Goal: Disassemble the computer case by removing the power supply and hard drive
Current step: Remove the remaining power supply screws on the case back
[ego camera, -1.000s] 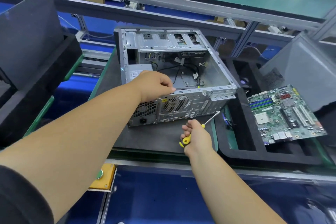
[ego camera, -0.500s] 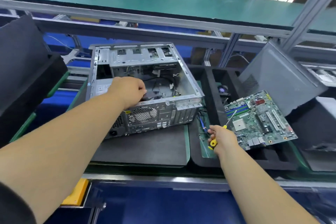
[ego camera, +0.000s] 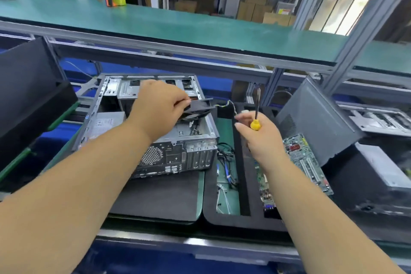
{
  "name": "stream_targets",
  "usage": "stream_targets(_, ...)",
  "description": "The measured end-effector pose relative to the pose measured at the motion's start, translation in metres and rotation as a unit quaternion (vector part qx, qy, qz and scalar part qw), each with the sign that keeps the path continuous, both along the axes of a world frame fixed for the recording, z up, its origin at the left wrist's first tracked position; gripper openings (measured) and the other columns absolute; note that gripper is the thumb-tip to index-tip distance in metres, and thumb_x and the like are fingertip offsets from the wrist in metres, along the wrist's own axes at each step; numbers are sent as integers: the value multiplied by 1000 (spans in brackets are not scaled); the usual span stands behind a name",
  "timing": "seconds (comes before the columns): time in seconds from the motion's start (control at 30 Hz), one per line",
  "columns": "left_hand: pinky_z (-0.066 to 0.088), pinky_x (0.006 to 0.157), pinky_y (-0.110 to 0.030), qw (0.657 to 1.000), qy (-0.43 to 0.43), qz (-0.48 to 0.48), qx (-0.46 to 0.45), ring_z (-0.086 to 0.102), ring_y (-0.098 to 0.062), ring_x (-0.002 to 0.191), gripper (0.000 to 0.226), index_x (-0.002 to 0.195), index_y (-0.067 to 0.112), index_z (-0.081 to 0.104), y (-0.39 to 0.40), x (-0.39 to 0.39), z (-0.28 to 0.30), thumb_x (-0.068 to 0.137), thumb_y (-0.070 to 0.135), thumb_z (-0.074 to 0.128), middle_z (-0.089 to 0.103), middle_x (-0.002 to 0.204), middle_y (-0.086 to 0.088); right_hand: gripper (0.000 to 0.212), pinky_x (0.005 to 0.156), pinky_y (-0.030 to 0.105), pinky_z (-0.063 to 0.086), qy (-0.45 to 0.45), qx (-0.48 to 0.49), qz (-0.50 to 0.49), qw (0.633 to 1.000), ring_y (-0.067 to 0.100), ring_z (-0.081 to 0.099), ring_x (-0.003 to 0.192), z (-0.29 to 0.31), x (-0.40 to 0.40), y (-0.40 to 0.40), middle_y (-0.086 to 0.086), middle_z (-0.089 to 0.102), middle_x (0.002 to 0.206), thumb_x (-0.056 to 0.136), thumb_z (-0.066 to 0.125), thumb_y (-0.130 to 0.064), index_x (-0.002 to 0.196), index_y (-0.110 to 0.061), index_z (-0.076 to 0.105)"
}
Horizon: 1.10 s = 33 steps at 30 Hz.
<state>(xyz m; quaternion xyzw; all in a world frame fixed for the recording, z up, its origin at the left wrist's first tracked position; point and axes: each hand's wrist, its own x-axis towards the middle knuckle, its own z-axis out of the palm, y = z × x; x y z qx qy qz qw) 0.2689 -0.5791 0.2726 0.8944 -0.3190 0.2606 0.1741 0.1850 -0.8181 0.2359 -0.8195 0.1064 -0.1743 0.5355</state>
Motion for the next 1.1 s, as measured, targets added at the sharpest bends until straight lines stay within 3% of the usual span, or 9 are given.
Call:
stream_targets(0.17,35,83,-36,999,-16,-36,30,53,-19,77,24,85,27,70,-13,0,-1,99,32,52,65,75,13,49,75,15,39,-27,-122,48,991,0,52,97,21,17,11,-9,53,113,81,78,-22,119,-41,53)
stream_targets(0.27,37,86,-38,997,-7,-70,35,53,-19,79,22,88,29,71,-18,13,-5,99,33,52,66,76,13,59,85,4,31,-33,-197,82,976,-12,44,100,19,34,16,-22,48,110,79,79,-13,124,-45,55)
stream_targets(0.4,37,84,-38,994,-3,-100,38,52,-19,81,22,88,29,71,-18,45,-6,98,35,53,65,78,12,40,87,25,39,8,-294,76,953,8,48,98,21,60,18,-10,52,102,81,78,-15,117,-31,69)
stream_targets(0.53,34,76,-32,990,50,-135,3,55,-19,83,20,91,30,71,-21,81,-11,97,38,53,68,80,11,29,74,24,31,24,-355,38,934,10,47,89,25,80,16,-15,51,91,81,78,-20,106,-33,70)
stream_targets(0.67,42,78,-30,973,175,-117,-94,56,-15,92,16,104,29,67,-24,113,-29,95,36,55,67,93,12,27,75,24,31,68,-340,-47,937,12,48,90,14,91,9,-8,57,99,84,76,-21,110,-28,71)
stream_targets(0.77,49,78,-29,950,273,-124,-87,61,-10,86,7,95,31,67,-25,126,-44,89,27,65,66,90,14,20,76,28,41,83,-278,-132,948,18,57,90,3,94,1,-9,63,94,84,77,-25,103,-27,73)
stream_targets(0.83,49,73,-26,943,301,-120,-69,61,-5,80,6,85,31,68,-26,132,-50,86,25,69,66,83,15,16,75,33,48,89,-244,-181,948,20,60,87,-5,96,-5,-13,63,86,83,78,-27,98,-29,73)
stream_targets(0.93,48,67,-25,937,326,-110,-65,60,1,73,9,77,32,68,-25,140,-54,82,26,73,65,74,15,23,79,37,51,132,-235,-223,937,24,61,92,-19,99,-18,-2,68,98,84,76,-36,104,-25,72)
stream_targets(1.1,44,57,-23,928,356,-67,-85,57,1,59,16,70,29,65,-22,145,-55,79,33,77,62,64,24,32,62,33,42,256,-244,-234,906,26,60,81,-51,114,-41,0,65,85,82,70,-54,91,-26,61)
